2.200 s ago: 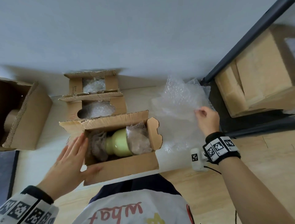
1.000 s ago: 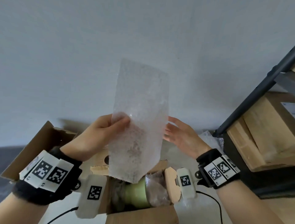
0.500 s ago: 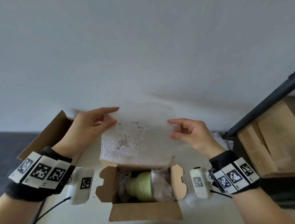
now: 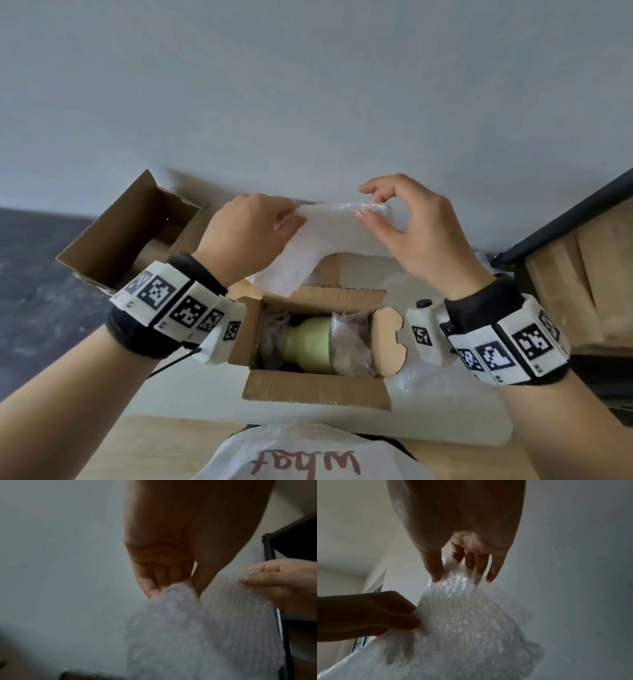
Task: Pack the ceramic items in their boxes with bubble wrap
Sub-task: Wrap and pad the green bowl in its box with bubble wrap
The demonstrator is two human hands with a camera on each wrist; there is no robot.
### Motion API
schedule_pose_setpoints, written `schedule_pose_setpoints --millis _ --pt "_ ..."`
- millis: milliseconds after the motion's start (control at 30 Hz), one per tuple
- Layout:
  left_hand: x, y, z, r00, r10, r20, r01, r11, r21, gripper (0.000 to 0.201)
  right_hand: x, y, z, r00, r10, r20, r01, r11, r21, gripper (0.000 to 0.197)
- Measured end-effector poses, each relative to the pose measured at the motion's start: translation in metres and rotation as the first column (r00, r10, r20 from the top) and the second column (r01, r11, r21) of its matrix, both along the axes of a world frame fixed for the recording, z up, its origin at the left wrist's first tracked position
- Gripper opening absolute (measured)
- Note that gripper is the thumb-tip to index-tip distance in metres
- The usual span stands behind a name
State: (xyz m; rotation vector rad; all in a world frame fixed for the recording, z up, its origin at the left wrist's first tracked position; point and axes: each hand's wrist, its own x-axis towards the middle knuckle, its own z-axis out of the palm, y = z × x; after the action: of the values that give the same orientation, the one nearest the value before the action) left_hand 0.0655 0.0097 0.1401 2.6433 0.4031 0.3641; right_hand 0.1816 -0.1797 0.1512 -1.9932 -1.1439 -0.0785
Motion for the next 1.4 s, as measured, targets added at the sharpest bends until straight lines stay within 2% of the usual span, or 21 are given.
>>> schedule_pose_setpoints --millis 67,133,200,233,300,367,433,500,533,600,700,767,833,867,967,1033,1133,1167,1267,1333,1400 --pt "0.004 0.001 0.0 0.995 0.097 0.014 -0.095 0.987 -0.133 0.032 -0.01 -0.001 0.004 0.999 0.048 -0.013 -0.048 0.999 -0.01 0.018" --pt "0.003 0.002 -0.001 0.989 0.148 0.018 -0.131 0.919 -0.372 0.023 -0.02 -0.002 0.004 0.977 0.178 -0.116 -0.187 0.979 -0.079 0.023" --pt "0.001 0.0 -0.001 0.989 0.145 -0.002 -0.112 0.756 -0.644 0.02 -0.026 -0.003 0.005 0.907 0.304 -0.293 -0.349 0.93 -0.116 0.026" --pt "-0.002 0.0 -0.001 0.993 0.118 -0.004 -0.083 0.672 -0.736 0.019 -0.026 -0.003 0.005 0.89 0.323 -0.322 -0.371 0.923 -0.099 0.024" --pt "-0.007 0.0 -0.001 0.999 0.041 0.035 0.005 0.57 -0.822 0.018 -0.017 -0.002 0.005 0.947 0.245 -0.207 -0.263 0.962 -0.067 0.025" --pt "-0.013 0.0 -0.001 0.996 -0.023 0.089 0.088 0.521 -0.849 0.026 -0.005 -0.002 0.006 0.976 0.141 -0.167 -0.162 0.98 -0.119 0.05" --pt "-0.018 0.0 -0.002 0.99 -0.054 0.128 0.138 0.477 -0.868 0.028 0.004 -0.002 0.006 0.938 0.124 -0.324 -0.203 0.954 -0.222 0.063" --pt "-0.024 0.0 -0.006 0.988 -0.059 0.142 0.154 0.46 -0.874 0.024 0.007 -0.002 0.001 0.886 0.131 -0.446 -0.275 0.921 -0.277 0.049" --pt "-0.028 0.0 -0.01 0.99 -0.055 0.133 0.143 0.471 -0.871 0.021 0.006 -0.002 -0.003 0.884 0.119 -0.452 -0.272 0.918 -0.289 0.037" --pt "-0.039 0.003 -0.023 0.996 -0.023 0.088 0.087 0.531 -0.843 0.02 0.0 -0.001 -0.014 0.927 0.067 -0.368 -0.178 0.944 -0.278 0.022" --pt "-0.064 0.007 -0.053 0.999 0.023 -0.028 -0.036 0.696 -0.717 0.029 -0.016 0.002 -0.029 0.994 -0.029 -0.105 0.018 0.994 -0.108 0.021" --pt "-0.084 0.007 -0.078 0.99 -0.007 -0.142 -0.08 0.801 -0.593 0.034 -0.027 0.005 -0.037 0.989 -0.077 0.125 0.077 0.997 0.005 0.018" --pt "-0.103 0.006 -0.098 0.97 -0.067 -0.235 -0.063 0.862 -0.504 0.038 -0.042 0.01 -0.044 0.936 -0.04 0.35 0.037 0.999 0.014 0.011" --pt "-0.111 0.007 -0.106 0.958 -0.094 -0.272 -0.059 0.862 -0.504 0.046 -0.05 0.013 -0.049 0.891 0.02 0.453 -0.012 1.0 -0.02 0.008" --pt "-0.127 0.007 -0.124 0.932 -0.139 -0.336 -0.073 0.834 -0.547 0.087 -0.07 0.023 -0.068 0.731 0.3 0.613 -0.222 0.954 -0.202 0.014" --pt "-0.132 0.005 -0.134 0.942 -0.125 -0.312 -0.08 0.818 -0.57 0.098 -0.077 0.03 -0.083 0.63 0.488 0.604 -0.32 0.872 -0.371 0.018" --pt "-0.134 -0.001 -0.148 0.978 -0.098 -0.187 -0.036 0.795 -0.605 0.093 -0.082 0.035 -0.104 0.545 0.685 0.483 -0.326 0.704 -0.63 0.021" --pt "-0.135 -0.001 -0.153 0.983 -0.084 -0.163 -0.032 0.799 -0.601 0.088 -0.083 0.035 -0.11 0.558 0.722 0.41 -0.316 0.642 -0.699 0.02" --pt "-0.137 -0.001 -0.164 0.983 -0.061 -0.173 -0.032 0.871 -0.489 0.075 -0.085 0.037 -0.125 0.703 0.704 0.101 -0.305 0.426 -0.851 0.025" --pt "-0.138 -0.002 -0.168 0.988 -0.067 -0.142 0.002 0.911 -0.411 0.07 -0.085 0.038 -0.134 0.774 0.633 -0.038 -0.313 0.33 -0.891 0.027" --pt "-0.136 -0.002 -0.168 0.991 -0.11 -0.074 0.083 0.949 -0.305 0.053 -0.085 0.04 -0.138 0.809 0.567 -0.155 -0.363 0.274 -0.891 0.033"
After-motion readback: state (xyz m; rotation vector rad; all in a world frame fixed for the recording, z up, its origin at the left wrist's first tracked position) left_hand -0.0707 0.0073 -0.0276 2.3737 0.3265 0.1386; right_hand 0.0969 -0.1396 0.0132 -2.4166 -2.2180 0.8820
